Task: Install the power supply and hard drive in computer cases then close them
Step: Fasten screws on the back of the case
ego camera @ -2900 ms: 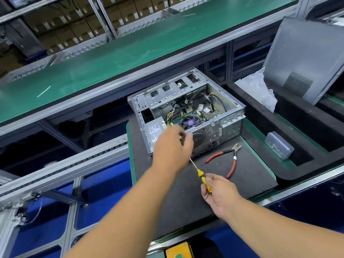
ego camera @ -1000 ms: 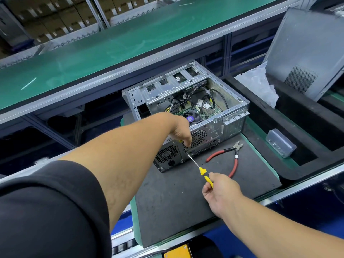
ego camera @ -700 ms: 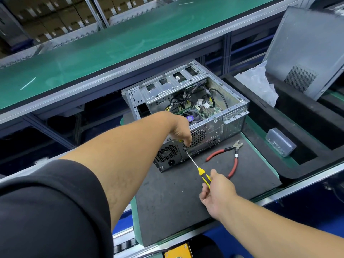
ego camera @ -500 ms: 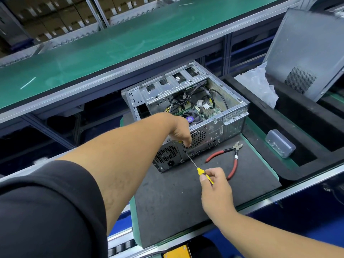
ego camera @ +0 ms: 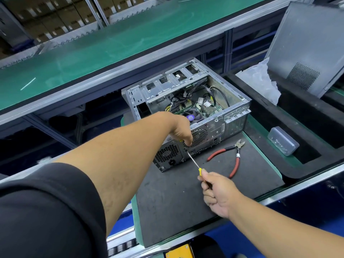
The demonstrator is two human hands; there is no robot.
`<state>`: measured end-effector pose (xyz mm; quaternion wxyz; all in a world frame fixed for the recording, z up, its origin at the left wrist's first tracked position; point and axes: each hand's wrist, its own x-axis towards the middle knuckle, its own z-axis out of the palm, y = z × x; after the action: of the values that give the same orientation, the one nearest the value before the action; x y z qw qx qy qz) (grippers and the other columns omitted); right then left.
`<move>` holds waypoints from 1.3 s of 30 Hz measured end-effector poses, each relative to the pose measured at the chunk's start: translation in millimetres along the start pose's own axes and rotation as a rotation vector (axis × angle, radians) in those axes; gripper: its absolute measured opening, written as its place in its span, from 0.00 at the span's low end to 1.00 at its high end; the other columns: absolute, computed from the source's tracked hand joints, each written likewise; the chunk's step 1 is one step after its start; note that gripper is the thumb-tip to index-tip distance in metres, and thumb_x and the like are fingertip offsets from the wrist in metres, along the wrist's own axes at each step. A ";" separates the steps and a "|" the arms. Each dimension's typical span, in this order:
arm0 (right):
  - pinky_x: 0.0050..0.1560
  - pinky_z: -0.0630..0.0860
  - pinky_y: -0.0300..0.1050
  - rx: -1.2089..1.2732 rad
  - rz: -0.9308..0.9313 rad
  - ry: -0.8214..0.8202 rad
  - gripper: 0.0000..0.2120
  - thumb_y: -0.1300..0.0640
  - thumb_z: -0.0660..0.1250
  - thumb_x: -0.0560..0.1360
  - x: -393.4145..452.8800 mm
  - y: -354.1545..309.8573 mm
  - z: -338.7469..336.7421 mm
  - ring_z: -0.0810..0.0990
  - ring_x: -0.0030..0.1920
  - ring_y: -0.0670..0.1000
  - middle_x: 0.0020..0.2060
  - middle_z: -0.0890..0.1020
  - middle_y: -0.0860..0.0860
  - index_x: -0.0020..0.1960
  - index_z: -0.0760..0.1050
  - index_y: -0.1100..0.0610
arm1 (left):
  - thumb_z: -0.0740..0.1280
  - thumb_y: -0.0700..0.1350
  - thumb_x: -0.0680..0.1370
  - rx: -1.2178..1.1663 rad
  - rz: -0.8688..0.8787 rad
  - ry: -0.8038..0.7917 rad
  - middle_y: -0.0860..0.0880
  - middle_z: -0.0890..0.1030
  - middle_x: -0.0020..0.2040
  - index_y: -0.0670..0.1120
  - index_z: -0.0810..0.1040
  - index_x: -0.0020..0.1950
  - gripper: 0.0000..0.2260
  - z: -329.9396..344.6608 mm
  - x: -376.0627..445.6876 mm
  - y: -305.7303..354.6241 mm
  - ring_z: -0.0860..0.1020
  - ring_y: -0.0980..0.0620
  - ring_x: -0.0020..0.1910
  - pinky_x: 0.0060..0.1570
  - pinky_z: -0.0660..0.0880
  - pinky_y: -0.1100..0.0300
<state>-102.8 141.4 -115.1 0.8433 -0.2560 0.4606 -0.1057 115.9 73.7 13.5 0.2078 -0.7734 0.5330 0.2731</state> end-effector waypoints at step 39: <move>0.26 0.62 0.40 -0.415 -0.158 0.133 0.19 0.43 0.74 0.76 4.4 -7.5 7.4 0.65 0.26 0.49 0.33 0.74 0.54 0.48 0.72 0.58 | 0.72 0.59 0.74 0.028 0.019 0.017 0.49 0.72 0.36 0.46 0.74 0.34 0.19 -1.1 -5.9 2.6 0.71 0.50 0.32 0.31 0.66 0.57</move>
<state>-93.7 135.7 -111.0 0.7292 -0.4518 0.5057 -0.0912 112.0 76.4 18.1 0.2116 -0.7675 0.5460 0.2609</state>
